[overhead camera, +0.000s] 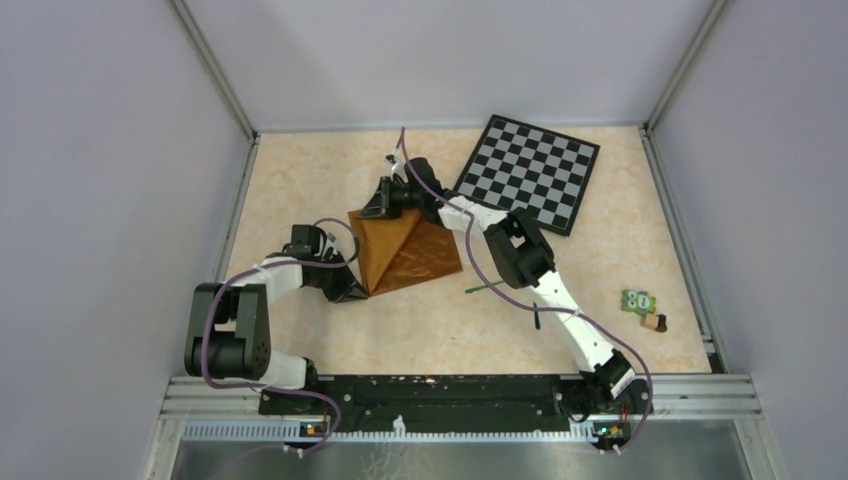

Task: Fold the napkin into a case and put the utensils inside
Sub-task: Fold the top corner of the square-folded napkin into a folded napkin.

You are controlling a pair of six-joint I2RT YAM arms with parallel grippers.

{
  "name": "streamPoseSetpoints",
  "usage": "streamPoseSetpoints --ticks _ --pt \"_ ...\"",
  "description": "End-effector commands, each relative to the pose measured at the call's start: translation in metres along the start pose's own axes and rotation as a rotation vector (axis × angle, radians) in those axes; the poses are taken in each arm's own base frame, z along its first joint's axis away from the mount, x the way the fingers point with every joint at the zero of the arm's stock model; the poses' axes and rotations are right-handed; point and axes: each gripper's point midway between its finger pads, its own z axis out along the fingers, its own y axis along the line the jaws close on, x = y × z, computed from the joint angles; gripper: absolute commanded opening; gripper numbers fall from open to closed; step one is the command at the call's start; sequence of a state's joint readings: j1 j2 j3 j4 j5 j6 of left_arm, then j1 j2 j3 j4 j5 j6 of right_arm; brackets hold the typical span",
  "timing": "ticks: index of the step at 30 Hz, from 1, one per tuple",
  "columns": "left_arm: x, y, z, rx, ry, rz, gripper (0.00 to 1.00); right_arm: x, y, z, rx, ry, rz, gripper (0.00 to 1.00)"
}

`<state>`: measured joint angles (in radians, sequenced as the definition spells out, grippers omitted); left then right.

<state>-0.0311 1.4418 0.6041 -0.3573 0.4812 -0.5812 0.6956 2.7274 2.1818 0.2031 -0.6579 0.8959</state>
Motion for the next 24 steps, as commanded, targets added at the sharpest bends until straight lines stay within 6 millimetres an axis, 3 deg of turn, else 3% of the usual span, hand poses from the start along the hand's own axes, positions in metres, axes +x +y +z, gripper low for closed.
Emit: streamPoseSetpoints --ticks 1,15,24 --pt "-0.003 0.018 0.0 -0.095 -0.031 0.004 0.15 -0.014 0.016 0.001 -0.049 -0.024 -0.038 0.0" --pt "-0.021 -0.01 -0.034 -0.028 -0.135 0.034 0.32 -0.015 0.019 0.003 -0.067 -0.032 -0.044 0.0" --pt "-0.037 -0.035 -0.034 0.055 -0.135 0.074 0.47 -0.013 0.016 0.01 -0.07 -0.032 -0.035 0.0"
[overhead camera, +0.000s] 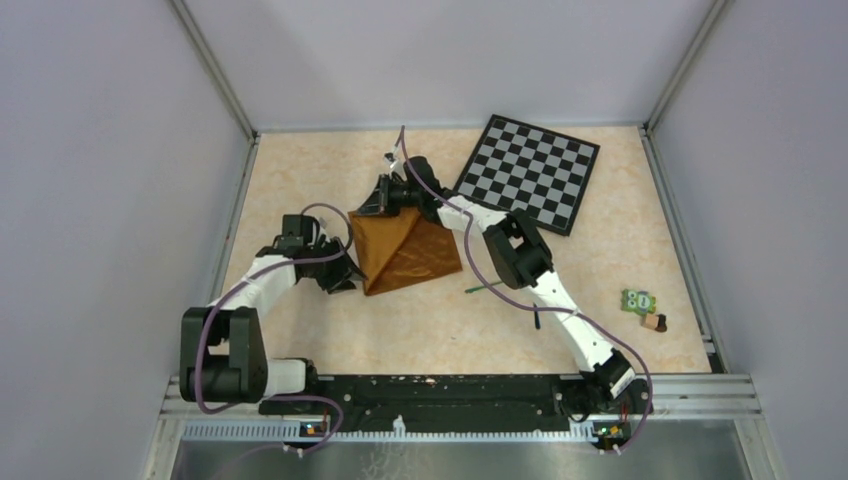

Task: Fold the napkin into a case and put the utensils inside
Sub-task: Fold the top corner of the square-folded napkin into a folded napkin, then smooth out the upper triangle-folded napkin at the center of the board.

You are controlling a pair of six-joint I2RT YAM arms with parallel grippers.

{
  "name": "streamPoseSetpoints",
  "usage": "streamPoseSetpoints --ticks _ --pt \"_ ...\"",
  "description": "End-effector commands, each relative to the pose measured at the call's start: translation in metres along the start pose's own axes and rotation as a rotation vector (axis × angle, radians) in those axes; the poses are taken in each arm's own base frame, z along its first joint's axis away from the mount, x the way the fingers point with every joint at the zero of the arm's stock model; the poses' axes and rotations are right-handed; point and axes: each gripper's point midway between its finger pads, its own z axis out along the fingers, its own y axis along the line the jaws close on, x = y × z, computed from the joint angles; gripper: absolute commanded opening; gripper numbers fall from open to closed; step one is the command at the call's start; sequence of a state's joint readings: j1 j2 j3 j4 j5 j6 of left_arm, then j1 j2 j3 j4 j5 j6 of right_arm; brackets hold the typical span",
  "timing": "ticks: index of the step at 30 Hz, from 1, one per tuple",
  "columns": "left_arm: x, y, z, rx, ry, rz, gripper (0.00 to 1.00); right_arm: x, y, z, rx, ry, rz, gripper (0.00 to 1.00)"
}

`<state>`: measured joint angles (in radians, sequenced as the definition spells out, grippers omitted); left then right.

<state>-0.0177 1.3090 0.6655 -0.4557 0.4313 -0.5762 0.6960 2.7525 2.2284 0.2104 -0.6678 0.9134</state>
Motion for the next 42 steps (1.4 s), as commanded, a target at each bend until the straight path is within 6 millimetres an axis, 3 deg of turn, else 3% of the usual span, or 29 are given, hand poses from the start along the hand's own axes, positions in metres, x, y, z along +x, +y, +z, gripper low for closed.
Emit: streamPoseSetpoints --ticks 1,9,12,13,14,17,19,21,24,28,30,35,42 --pt "-0.02 -0.016 0.002 0.049 -0.027 0.036 0.47 -0.009 0.012 0.007 -0.046 -0.027 -0.035 0.0" --pt "-0.011 0.001 0.027 0.028 0.027 0.014 0.46 -0.006 0.004 0.012 -0.039 -0.014 -0.031 0.0" --pt "-0.009 0.011 0.033 -0.01 0.031 -0.002 0.39 -0.005 0.004 0.013 -0.04 -0.009 -0.033 0.0" --pt "-0.006 0.015 0.035 -0.023 0.039 -0.012 0.36 -0.005 0.006 0.013 -0.04 -0.005 -0.035 0.05" --pt "-0.004 0.02 0.037 -0.039 0.047 -0.021 0.34 -0.008 0.01 0.012 -0.036 -0.001 -0.037 0.16" --pt "0.006 0.028 0.043 -0.055 0.073 -0.041 0.28 -0.021 0.035 0.001 -0.026 0.041 -0.054 0.35" --pt "0.011 0.032 0.044 -0.056 0.082 -0.047 0.27 -0.034 0.067 -0.024 -0.032 0.073 -0.083 0.51" --pt "0.012 0.033 0.044 -0.06 0.084 -0.045 0.27 -0.034 0.081 -0.051 0.021 0.077 -0.144 0.59" --pt "0.012 0.034 0.044 -0.064 0.084 -0.037 0.27 -0.015 0.095 -0.086 0.053 0.08 -0.214 0.66" --pt "0.015 0.036 0.044 -0.064 0.086 -0.039 0.27 0.029 0.089 -0.107 -0.023 0.122 -0.156 0.61" --pt "0.017 0.037 0.044 -0.062 0.084 -0.045 0.27 0.04 0.08 -0.11 -0.047 0.119 -0.123 0.58" --pt "0.023 0.041 0.046 -0.072 0.102 -0.062 0.25 0.045 0.061 -0.093 -0.103 0.127 -0.07 0.39" --pt "0.027 0.044 0.046 -0.085 0.114 -0.076 0.17 0.048 0.016 -0.083 -0.046 0.109 -0.043 0.31"
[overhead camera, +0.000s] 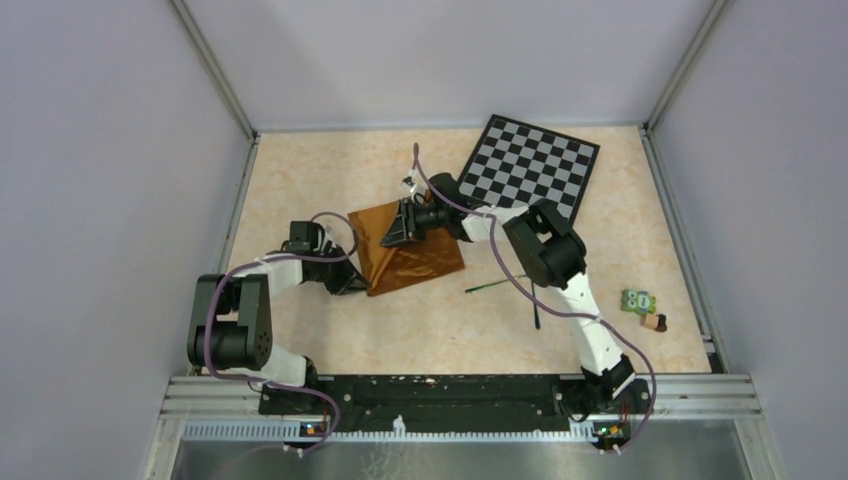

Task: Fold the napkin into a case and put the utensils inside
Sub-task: Smooth out the upper triangle-folded napkin at the center of the board.

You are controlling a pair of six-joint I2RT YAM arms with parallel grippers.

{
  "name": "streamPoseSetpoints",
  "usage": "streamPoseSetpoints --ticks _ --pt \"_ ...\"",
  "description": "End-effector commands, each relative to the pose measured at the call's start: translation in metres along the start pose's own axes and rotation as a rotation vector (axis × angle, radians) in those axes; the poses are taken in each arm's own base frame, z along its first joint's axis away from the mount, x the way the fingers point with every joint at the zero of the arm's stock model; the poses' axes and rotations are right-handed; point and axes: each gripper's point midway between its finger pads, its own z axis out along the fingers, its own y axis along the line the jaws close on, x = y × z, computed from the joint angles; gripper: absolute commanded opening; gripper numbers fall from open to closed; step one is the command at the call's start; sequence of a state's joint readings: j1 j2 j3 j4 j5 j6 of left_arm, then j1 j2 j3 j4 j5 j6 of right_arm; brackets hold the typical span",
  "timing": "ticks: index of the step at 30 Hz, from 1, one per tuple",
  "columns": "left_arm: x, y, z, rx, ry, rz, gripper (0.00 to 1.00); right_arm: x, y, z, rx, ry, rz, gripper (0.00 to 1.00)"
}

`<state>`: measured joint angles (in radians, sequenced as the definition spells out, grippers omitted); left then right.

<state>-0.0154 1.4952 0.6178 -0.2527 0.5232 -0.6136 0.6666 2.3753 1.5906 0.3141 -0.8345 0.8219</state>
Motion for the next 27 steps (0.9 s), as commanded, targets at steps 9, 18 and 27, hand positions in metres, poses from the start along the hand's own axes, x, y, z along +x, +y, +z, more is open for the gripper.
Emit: streamPoseSetpoints --ticks 9,18,27 --pt "0.023 0.045 0.007 -0.161 0.043 -0.033 0.13 -0.054 -0.044 -0.01 0.04 -0.109 -0.058 0.33" --pt "0.025 0.046 0.008 -0.161 0.044 -0.033 0.12 -0.088 -0.087 -0.032 0.082 -0.167 -0.035 0.35" --pt "0.026 0.048 0.008 -0.164 0.047 -0.031 0.14 -0.114 -0.118 -0.044 0.109 -0.204 -0.024 0.49"
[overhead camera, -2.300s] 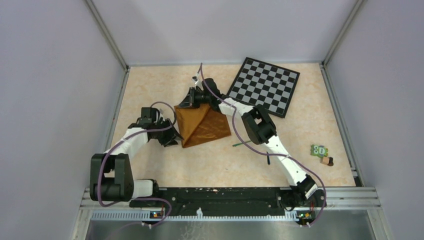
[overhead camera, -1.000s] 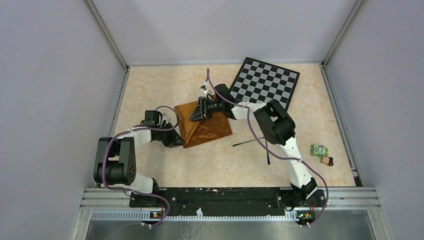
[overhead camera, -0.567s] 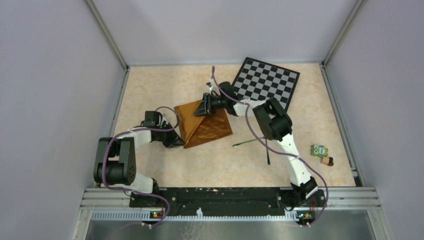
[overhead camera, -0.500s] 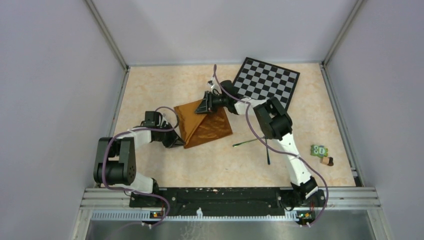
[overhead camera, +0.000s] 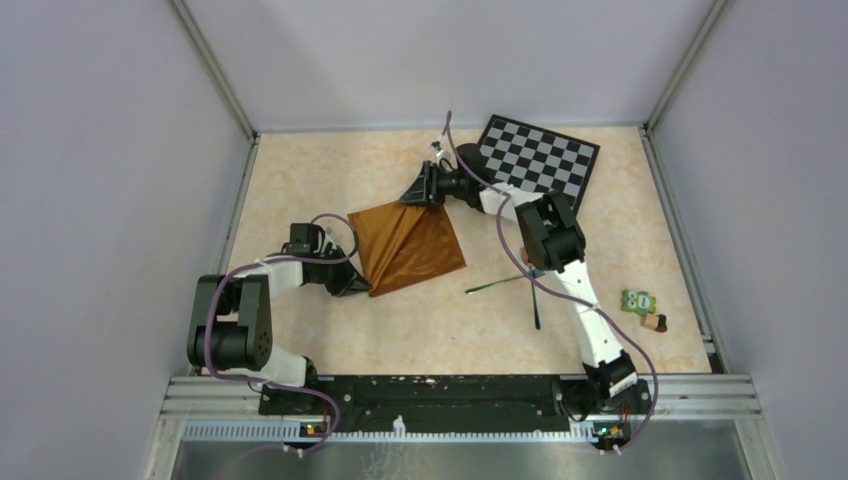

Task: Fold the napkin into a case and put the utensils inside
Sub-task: Smooth out the upper triangle-folded napkin at the center of the board.

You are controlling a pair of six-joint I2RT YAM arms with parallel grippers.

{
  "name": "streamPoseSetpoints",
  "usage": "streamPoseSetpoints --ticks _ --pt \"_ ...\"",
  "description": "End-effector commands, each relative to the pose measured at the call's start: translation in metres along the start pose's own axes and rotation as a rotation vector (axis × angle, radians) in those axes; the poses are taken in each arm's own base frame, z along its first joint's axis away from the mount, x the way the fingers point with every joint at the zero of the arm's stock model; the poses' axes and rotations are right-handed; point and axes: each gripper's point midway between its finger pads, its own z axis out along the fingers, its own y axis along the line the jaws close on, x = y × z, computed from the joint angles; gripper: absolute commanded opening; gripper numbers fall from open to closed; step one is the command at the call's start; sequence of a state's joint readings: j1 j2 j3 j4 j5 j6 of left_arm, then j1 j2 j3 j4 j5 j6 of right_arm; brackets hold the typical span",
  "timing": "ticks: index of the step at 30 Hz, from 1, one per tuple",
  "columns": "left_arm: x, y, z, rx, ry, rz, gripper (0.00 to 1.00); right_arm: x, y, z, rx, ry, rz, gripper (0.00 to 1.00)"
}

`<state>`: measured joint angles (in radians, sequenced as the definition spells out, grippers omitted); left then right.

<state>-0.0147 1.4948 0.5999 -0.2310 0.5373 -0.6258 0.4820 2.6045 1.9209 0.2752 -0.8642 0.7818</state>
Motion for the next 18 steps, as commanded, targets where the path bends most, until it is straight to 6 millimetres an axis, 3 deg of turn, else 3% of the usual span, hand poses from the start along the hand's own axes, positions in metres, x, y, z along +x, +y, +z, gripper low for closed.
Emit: streamPoseSetpoints --ticks 1,4,6,10,11,14,16,18 --pt "0.022 0.047 0.006 -0.177 0.04 -0.02 0.15 -0.014 -0.045 -0.004 0.087 -0.039 -0.009 0.5" --pt "0.022 0.045 0.005 -0.17 0.039 -0.016 0.16 -0.027 -0.038 -0.005 0.093 -0.038 -0.036 0.54" --pt "0.021 0.042 0.004 -0.157 0.037 -0.01 0.18 -0.04 -0.02 -0.007 0.078 -0.038 -0.063 0.56" --pt "0.015 0.018 -0.006 -0.079 0.022 0.015 0.3 -0.067 0.046 -0.023 0.067 -0.049 -0.134 0.61" --pt "0.013 0.009 -0.011 -0.049 0.015 0.027 0.35 -0.072 0.063 -0.03 0.073 -0.049 -0.155 0.66" --pt "0.0 -0.022 -0.032 0.029 -0.032 0.078 0.53 -0.069 0.104 -0.052 0.121 -0.056 -0.201 0.74" --pt "-0.015 -0.039 -0.05 0.069 -0.089 0.11 0.65 -0.055 0.116 -0.065 0.153 -0.06 -0.209 0.75" --pt "-0.036 -0.049 -0.068 0.102 -0.154 0.116 0.98 -0.029 0.122 -0.071 0.17 -0.049 -0.211 0.75"
